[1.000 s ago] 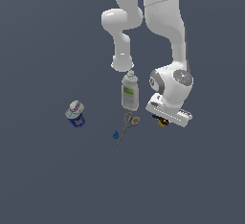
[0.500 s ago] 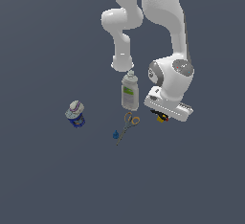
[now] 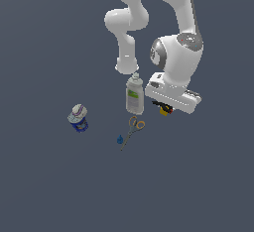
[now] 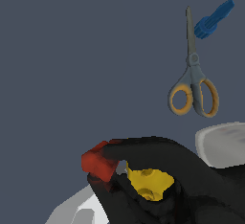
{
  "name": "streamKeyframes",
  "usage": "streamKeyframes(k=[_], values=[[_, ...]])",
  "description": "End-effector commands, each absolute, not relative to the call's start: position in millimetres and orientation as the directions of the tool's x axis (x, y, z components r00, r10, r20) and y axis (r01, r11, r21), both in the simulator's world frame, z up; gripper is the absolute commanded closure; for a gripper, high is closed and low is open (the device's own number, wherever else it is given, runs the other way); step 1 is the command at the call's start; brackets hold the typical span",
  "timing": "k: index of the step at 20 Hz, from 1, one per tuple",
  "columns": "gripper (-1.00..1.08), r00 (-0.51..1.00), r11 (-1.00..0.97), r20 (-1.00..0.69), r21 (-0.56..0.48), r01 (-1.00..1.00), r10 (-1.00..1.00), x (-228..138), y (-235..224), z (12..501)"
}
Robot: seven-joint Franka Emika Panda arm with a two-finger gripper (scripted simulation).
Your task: Pick up a designated object from a clutter of objects.
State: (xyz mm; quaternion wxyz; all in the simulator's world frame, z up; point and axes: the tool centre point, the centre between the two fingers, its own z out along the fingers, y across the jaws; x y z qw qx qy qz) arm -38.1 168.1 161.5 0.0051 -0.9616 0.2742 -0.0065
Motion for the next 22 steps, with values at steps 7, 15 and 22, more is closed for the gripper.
streamKeyframes(k=[7, 15, 22], values=[[1.08, 0.850, -0.850, 0.005, -0.011, -0.527, -0.527, -46, 137, 251], [1.08, 0.849, -0.849, 0.001, -0.006, -0.528, -0.528, -50, 110, 327], [1.08, 0.849, -0.849, 0.000, -0.002, -0.529, -0.529, -51, 95, 373]])
